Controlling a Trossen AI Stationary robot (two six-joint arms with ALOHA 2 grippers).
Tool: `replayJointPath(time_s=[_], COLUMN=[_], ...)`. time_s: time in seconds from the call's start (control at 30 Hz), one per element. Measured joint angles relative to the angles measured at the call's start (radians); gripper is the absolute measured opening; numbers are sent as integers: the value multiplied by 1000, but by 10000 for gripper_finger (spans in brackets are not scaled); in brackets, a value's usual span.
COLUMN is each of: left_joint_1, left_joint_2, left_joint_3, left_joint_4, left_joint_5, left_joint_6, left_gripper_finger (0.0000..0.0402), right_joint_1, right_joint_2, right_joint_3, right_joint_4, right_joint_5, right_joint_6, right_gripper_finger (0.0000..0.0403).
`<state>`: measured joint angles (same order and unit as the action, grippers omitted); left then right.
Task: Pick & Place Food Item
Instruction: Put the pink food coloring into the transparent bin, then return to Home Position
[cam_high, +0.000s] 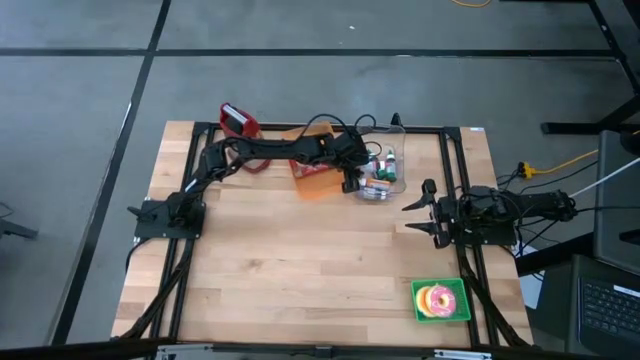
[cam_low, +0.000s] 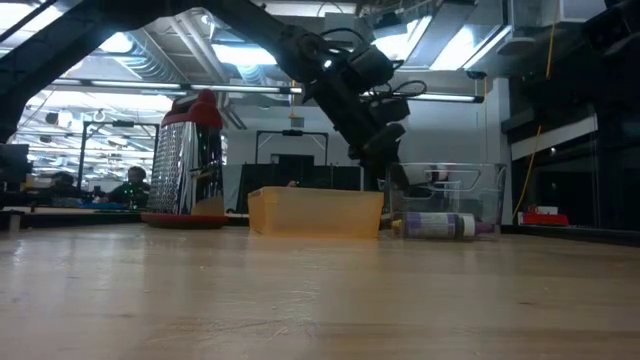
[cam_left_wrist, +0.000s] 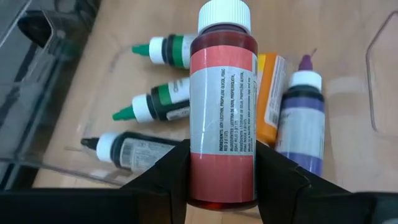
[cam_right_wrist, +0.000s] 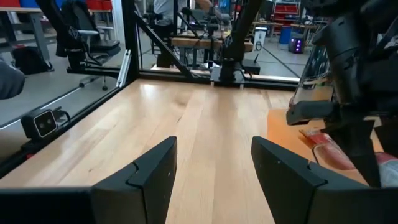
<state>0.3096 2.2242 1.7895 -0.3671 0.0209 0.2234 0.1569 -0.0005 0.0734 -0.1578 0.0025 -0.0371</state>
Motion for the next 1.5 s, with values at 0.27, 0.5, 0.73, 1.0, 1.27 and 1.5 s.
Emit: replayJointPath(time_s=[0.27,0.5,0.73,1.0,1.27,1.5], left_joint_1=[7,-1,-9,-24,-79,-104], left_joint_2=[9,11,11,-45,-201,-313], left_joint_3=[1,0,6,66,71,70], left_joint_4=[0,63,103,91,47,-119], left_joint_5=[12,8,-26,77,60,91], left_joint_6=[21,24,-8,-169,-157,-178], left_gripper_finger=[135,192,250,252,251,248], right_joint_1=[0,0,0,0,-1,0], right_joint_2=[0,0,0,0,0,0], right_joint_3=[0,0,0,0,1,2], right_joint_4=[8,8,7,0,0,16], right_joint_5=[5,8,8,8,16,16], right_joint_6=[-1,-1,0,1,8,12], right_gripper_finger=[210,210,210,210,210,210])
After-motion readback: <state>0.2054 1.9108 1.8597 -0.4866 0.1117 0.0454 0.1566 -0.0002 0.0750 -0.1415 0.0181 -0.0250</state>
